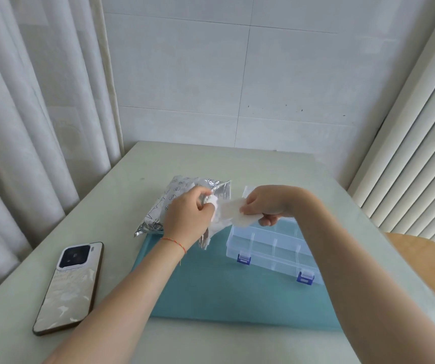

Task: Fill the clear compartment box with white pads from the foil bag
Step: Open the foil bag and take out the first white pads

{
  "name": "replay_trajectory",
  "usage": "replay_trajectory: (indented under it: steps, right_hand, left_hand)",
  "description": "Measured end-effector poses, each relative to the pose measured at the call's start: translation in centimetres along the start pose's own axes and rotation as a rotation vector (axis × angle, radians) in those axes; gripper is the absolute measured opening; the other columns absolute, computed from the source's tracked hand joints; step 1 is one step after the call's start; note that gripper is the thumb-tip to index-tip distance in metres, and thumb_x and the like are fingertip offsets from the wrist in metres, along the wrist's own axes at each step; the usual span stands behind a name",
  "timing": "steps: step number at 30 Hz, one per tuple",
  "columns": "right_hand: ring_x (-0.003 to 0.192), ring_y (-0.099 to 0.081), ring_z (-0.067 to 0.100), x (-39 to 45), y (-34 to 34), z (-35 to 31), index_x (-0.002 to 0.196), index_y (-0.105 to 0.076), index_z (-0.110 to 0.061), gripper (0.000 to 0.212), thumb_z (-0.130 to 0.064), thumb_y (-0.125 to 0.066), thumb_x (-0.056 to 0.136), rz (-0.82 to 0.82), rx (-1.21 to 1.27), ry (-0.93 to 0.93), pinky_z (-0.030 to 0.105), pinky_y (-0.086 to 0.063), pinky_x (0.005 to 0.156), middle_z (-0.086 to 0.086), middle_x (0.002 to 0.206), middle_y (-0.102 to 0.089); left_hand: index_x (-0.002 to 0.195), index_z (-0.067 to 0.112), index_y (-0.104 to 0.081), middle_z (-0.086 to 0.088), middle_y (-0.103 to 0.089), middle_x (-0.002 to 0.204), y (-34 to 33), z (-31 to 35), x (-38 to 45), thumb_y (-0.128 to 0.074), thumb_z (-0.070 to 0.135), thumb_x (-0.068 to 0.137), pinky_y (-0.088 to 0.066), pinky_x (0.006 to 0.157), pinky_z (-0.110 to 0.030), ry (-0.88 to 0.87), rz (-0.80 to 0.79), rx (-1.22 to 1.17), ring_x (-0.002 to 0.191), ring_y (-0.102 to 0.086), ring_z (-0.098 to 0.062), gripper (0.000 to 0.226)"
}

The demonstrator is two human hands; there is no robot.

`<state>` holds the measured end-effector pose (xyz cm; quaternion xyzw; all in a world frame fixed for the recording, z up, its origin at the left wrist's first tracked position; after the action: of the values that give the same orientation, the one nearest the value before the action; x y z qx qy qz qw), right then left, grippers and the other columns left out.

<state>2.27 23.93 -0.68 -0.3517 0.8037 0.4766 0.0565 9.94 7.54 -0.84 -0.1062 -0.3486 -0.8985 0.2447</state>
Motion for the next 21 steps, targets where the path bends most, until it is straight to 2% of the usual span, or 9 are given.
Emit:
replay_trajectory:
  steps: [3, 5, 7, 8, 10, 12, 14, 17, 21]
  right_hand:
    - [0.046, -0.044, 0.016, -1.4, 1.2, 1.4, 0.092, -0.060, -0.001, 0.023, -0.020, -0.049, 0.100, 0.038, 0.026, 0.013, 0.022, -0.038, 0.048, 0.010, 0.060, -0.050]
    - [0.045, -0.044, 0.015, -2.2, 1.2, 1.9, 0.092, -0.062, 0.000, 0.024, -0.019, -0.050, 0.099, 0.053, 0.044, 0.035, 0.021, -0.039, 0.047, 0.009, 0.058, -0.051]
    - [0.044, -0.046, 0.014, -2.9, 0.8, 1.9, 0.093, -0.064, 0.001, 0.024, -0.019, -0.052, 0.098, 0.045, 0.031, 0.065, 0.021, -0.040, 0.049, 0.007, 0.056, -0.052]
    - [0.043, -0.047, 0.014, -3.1, 0.6, 1.8, 0.091, -0.064, 0.000, 0.024, -0.020, -0.053, 0.097, 0.044, 0.010, 0.082, 0.021, -0.041, 0.051, 0.006, 0.056, -0.054]
    - [0.044, -0.050, 0.014, -3.6, 0.4, 1.9, 0.083, -0.063, -0.007, 0.023, -0.023, -0.054, 0.096, 0.062, -0.014, 0.107, 0.021, -0.042, 0.054, 0.006, 0.057, -0.058]
    - [0.049, -0.054, 0.016, -3.9, 0.6, 2.1, 0.079, -0.062, -0.010, 0.023, -0.025, -0.056, 0.096, 0.094, 0.015, 0.132, 0.022, -0.043, 0.057, 0.008, 0.061, -0.061]
    - [0.051, -0.057, 0.018, -4.1, 1.2, 2.3, 0.076, -0.060, -0.008, 0.025, -0.025, -0.057, 0.094, 0.151, 0.043, 0.153, 0.023, -0.042, 0.058, 0.007, 0.063, -0.062]
    - [0.051, -0.059, 0.017, -4.5, 1.9, 3.0, 0.078, -0.064, -0.005, 0.022, -0.021, -0.062, 0.092, 0.221, 0.153, 0.189, 0.022, -0.045, 0.055, 0.002, 0.060, -0.065]
    - [0.058, -0.063, 0.019, -4.8, 2.4, 4.3, 0.092, -0.070, 0.002, 0.012, -0.009, -0.065, 0.090, 0.221, 0.336, 0.234, 0.023, -0.050, 0.058, 0.008, 0.071, -0.071]
  left_hand:
    - [0.103, 0.030, -0.068, 0.008, -0.061, 0.089, -0.6, 0.0, 0.3, -0.057, 0.028, 0.087, -0.045, 0.071, -0.028, 0.033, -0.074, 0.149, 0.082, -0.057, -0.016, 0.019]
    - [0.101, 0.029, -0.068, 0.007, -0.059, 0.094, -0.9, 0.5, 0.4, -0.055, 0.029, 0.089, -0.041, 0.071, -0.027, 0.035, -0.090, 0.177, 0.085, -0.055, -0.016, 0.017]
    - [0.098, 0.029, -0.068, 0.007, -0.059, 0.095, -1.3, 1.7, 0.5, -0.055, 0.026, 0.089, -0.043, 0.074, -0.027, -0.023, -0.092, 0.098, 0.085, -0.055, -0.014, 0.016]
    - [0.101, 0.029, -0.070, 0.006, -0.059, 0.097, -1.9, 2.5, 0.6, -0.056, 0.025, 0.089, -0.044, 0.079, -0.027, -0.061, -0.134, 0.038, 0.087, -0.055, -0.012, 0.018]
    - [0.105, 0.024, -0.072, 0.007, -0.059, 0.099, -3.8, 4.1, 0.2, -0.059, 0.029, 0.090, -0.043, 0.086, -0.026, -0.095, -0.344, -0.069, 0.090, -0.056, -0.010, 0.020]
    - [0.088, 0.019, -0.072, 0.010, -0.058, 0.079, -5.4, 5.2, -0.8, -0.060, 0.035, 0.090, -0.040, 0.074, -0.028, -0.086, -0.532, -0.114, 0.076, -0.053, -0.011, 0.020]
    - [0.074, 0.014, -0.066, 0.012, -0.056, 0.059, -5.8, 5.7, -1.4, -0.058, 0.030, 0.093, -0.038, 0.061, -0.028, -0.076, -0.567, -0.116, 0.060, -0.052, -0.013, 0.026]
    - [0.087, 0.001, -0.067, -0.002, -0.069, 0.074, -6.5, 5.5, -1.7, -0.057, 0.017, 0.094, -0.044, 0.051, -0.024, 0.059, -0.544, -0.290, 0.060, -0.065, -0.016, 0.020]
    - [0.099, -0.003, -0.064, -0.008, -0.071, 0.072, -6.5, 4.1, -1.4, -0.054, 0.004, 0.091, -0.049, 0.046, -0.024, 0.261, -0.432, -0.442, 0.057, -0.067, -0.022, 0.015]
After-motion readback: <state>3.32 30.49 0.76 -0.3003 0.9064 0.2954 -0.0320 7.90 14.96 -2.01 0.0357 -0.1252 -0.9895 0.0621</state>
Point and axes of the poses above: each hand's wrist, its own x-axis towards the middle knuckle, its own y-axis out of the back of the hand, z = x × y, the point moved 8 cm from there along x, towards the middle knuckle
